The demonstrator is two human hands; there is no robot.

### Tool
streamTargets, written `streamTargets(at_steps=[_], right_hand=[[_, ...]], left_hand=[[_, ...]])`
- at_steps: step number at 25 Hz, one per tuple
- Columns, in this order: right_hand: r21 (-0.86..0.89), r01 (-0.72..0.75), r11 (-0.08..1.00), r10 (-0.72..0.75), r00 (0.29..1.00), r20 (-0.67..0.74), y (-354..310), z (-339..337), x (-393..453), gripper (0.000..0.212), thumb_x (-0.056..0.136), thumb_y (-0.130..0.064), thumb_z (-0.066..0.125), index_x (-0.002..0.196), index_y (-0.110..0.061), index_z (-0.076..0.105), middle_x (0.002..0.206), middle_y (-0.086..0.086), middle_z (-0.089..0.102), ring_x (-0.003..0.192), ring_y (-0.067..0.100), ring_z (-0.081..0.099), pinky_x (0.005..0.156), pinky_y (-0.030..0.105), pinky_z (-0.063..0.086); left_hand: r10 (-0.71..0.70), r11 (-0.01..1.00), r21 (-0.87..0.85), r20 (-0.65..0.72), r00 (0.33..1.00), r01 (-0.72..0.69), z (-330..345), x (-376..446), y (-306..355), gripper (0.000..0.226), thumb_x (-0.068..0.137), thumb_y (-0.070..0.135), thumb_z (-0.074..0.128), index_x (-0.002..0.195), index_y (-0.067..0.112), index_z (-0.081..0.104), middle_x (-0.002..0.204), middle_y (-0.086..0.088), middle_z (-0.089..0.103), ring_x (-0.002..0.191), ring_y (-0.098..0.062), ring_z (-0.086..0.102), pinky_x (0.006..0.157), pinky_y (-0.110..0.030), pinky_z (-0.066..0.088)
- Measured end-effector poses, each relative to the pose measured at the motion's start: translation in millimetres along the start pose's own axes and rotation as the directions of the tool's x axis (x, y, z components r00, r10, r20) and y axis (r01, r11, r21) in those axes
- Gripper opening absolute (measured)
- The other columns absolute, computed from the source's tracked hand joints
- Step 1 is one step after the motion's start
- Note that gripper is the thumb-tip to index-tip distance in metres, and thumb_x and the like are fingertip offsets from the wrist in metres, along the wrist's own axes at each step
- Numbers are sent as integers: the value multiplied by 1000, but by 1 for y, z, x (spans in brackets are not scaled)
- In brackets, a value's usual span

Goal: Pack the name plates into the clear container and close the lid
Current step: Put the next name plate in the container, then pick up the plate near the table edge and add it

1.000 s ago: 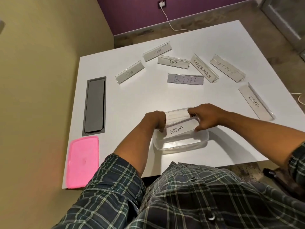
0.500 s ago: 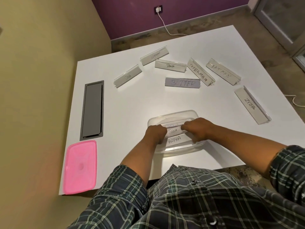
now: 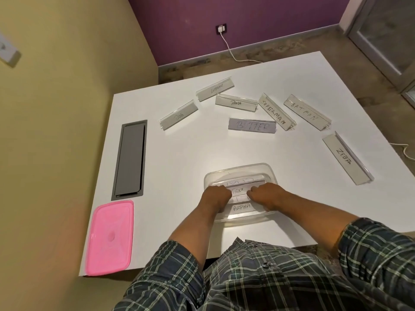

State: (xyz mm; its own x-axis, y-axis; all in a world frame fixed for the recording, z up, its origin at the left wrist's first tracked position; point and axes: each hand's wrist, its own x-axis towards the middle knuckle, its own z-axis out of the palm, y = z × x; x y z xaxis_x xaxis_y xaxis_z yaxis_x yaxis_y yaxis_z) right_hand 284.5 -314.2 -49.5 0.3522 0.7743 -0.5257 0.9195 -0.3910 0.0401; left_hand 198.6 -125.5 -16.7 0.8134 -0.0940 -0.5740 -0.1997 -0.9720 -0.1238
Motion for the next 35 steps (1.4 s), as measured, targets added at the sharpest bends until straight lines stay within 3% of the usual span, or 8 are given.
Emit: streamTargets(at_steps=[7, 12, 14, 17, 22, 27, 30, 35], right_hand=[[-66, 59, 996, -60, 998, -5, 0, -6, -2, 28, 87, -10, 58, 114, -6, 52, 107, 13, 66, 93, 33, 67, 74, 40, 53], [54, 74, 996, -62, 978, -201, 15, -17, -15, 35, 94, -45, 55, 110, -15, 57, 104, 6, 67, 93, 31, 66, 71, 38, 49], [85, 85, 993, -41, 903, -428, 25, -27, -23, 28, 98, -41, 50, 96, -16, 61, 91, 3, 67, 80, 29, 66, 59, 36, 50], [282, -83, 956, 245, 758, -605, 58, -32, -51, 25, 98, -39, 55, 83, -21, 66, 77, -3, 67, 67, 22, 65, 49, 32, 48], [746, -367, 556, 790, 513, -336, 119, -2, -104, 19, 96, -40, 57, 90, -27, 69, 92, -10, 72, 85, 17, 67, 70, 31, 47], [817, -559, 140, 963, 270, 20, 164, 65, -168, 11, 90, -31, 58, 98, -28, 64, 105, -5, 71, 97, 26, 66, 82, 36, 48], [822, -564, 81, 943, 310, 120, 176, 92, -197, 35, 83, -35, 66, 116, -32, 56, 116, -8, 64, 105, 23, 65, 89, 36, 48], [698, -684, 210, 833, 499, 238, 197, 127, -220, 84, 69, -31, 67, 144, -34, 31, 139, -9, 54, 110, 24, 64, 92, 36, 50]], left_hand=[[56, 998, -32, -20, 998, -57, -7, 4, -4, 25, 82, 26, 68, 104, 13, 68, 107, -9, 70, 97, -30, 69, 69, -32, 46], [129, 987, -66, -239, 962, -149, -30, 14, -5, 36, 88, 49, 48, 79, 18, 64, 86, -6, 71, 83, -30, 67, 62, -29, 36], [33, 978, -181, -336, 941, -99, -44, 19, -4, 38, 89, 49, 45, 73, 19, 62, 78, -3, 70, 76, -28, 66, 60, -29, 37], [-98, 943, -328, -430, 898, -54, -77, 39, 12, 37, 92, 43, 45, 70, 17, 60, 71, -1, 68, 70, -27, 64, 59, -28, 41], [-77, 900, -422, -404, 912, -110, -126, 80, 45, 22, 94, 28, 46, 80, 16, 57, 88, -6, 70, 83, -32, 65, 69, -34, 51], [61, 883, -430, -288, 956, -186, -163, 132, 90, 34, 87, 22, 53, 119, 19, 63, 121, -3, 66, 112, -29, 61, 90, -38, 51], [122, 877, -435, -213, 969, -206, -178, 166, 116, 49, 94, 28, 52, 140, 12, 49, 140, -10, 57, 129, -29, 52, 103, -41, 45], [190, 845, -482, -136, 972, -233, -198, 219, 158, 64, 95, 29, 51, 152, 7, 32, 156, -14, 38, 143, -30, 37, 115, -40, 34]])
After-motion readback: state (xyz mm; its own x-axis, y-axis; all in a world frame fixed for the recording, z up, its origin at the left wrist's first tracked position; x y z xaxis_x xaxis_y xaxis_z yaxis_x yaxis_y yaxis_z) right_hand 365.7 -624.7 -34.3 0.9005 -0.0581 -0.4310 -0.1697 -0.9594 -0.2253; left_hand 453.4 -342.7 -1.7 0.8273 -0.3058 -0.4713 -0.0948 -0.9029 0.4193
